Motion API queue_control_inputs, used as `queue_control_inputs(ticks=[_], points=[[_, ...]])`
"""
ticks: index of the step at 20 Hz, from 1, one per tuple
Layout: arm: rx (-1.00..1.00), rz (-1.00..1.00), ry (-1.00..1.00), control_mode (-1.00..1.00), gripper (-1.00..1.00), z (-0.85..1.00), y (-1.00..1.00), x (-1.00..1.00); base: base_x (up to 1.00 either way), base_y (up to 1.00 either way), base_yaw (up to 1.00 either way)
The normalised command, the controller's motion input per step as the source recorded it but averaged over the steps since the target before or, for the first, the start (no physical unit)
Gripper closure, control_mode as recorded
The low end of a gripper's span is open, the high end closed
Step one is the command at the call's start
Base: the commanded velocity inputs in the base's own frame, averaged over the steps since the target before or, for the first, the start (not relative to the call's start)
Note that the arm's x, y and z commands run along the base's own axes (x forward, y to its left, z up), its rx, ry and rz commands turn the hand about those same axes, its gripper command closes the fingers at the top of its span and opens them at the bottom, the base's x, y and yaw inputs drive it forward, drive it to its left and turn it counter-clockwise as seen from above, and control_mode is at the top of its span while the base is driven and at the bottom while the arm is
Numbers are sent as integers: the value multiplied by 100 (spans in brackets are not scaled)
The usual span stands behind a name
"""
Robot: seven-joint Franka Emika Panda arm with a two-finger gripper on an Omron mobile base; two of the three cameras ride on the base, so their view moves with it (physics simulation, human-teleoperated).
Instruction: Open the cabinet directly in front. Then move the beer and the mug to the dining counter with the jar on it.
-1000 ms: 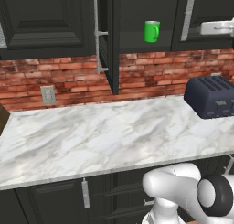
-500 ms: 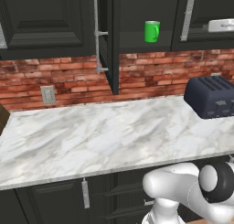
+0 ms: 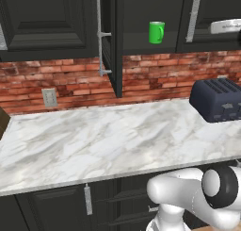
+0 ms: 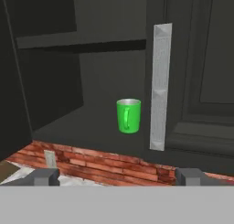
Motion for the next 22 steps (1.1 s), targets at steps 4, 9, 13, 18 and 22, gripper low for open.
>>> queue_control_inputs(ticks=[4,9,13,18,22], points=[[-10,-9,0,-100,-100,-3,13,0,0,0,0],[0,0,0,-100,-100,0,0,15,0,0,0],[0,0,2,-100,-100,0,0,50,0,0,0],[0,-2,9,-100,-100,0,-3,64,0,0,0],[0,0,9,-100,-100,0,-12,50,0,0,0]])
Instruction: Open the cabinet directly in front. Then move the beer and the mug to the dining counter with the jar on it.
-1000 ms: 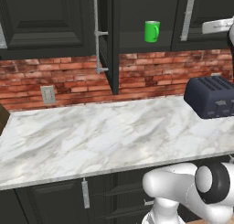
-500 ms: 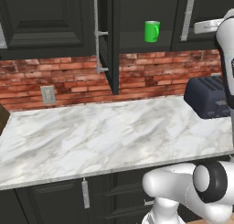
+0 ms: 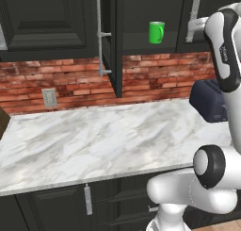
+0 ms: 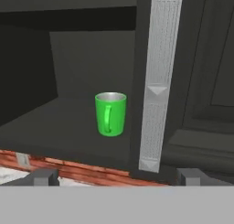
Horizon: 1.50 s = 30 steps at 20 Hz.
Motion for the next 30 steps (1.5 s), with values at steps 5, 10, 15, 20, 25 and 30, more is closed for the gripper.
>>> queue_control_inputs(ticks=[5,10,15,20,25,30], points=[[5,0,8,-100,-100,0,-33,52,0,0,0],[0,0,0,-100,-100,-3,-11,39,0,0,0],[0,0,-1,-100,-100,-29,0,41,0,0,0],[1,0,-2,-100,-100,-13,0,55,0,0,0],[3,0,0,-100,-100,-14,0,68,0,0,0],[1,0,0,-100,100,-28,0,51,0,0,0]])
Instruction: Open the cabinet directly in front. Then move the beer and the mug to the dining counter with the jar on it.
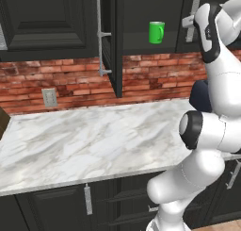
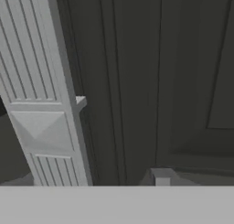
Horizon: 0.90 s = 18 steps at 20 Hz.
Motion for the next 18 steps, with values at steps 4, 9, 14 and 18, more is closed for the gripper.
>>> queue_control_inputs(ticks=[4,9,14,18], points=[[0,0,0,-100,100,0,0,0,0,0,0],[2,0,-5,-100,100,0,-14,-13,0,0,0],[10,0,-8,-100,100,0,-63,-41,0,0,0],[13,0,-8,-100,100,1,-98,-59,0,0,0]])
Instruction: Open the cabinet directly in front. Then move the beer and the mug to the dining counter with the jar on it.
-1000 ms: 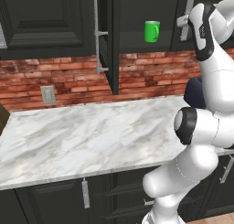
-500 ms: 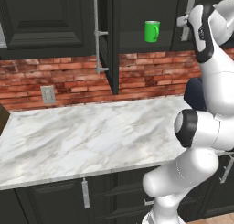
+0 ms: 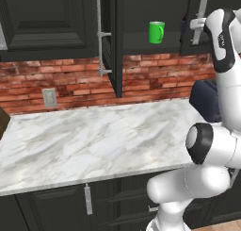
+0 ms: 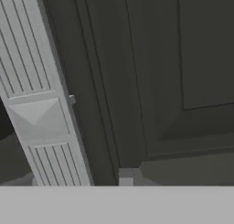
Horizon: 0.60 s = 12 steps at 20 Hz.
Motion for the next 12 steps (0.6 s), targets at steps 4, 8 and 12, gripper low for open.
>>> queue_control_inputs(ticks=[4,8,12], points=[[17,0,-15,-100,100,19,-100,-69,0,0,0],[12,0,-19,-100,100,4,-83,-48,0,0,0],[9,5,-29,-100,100,0,-66,-40,0,0,0]])
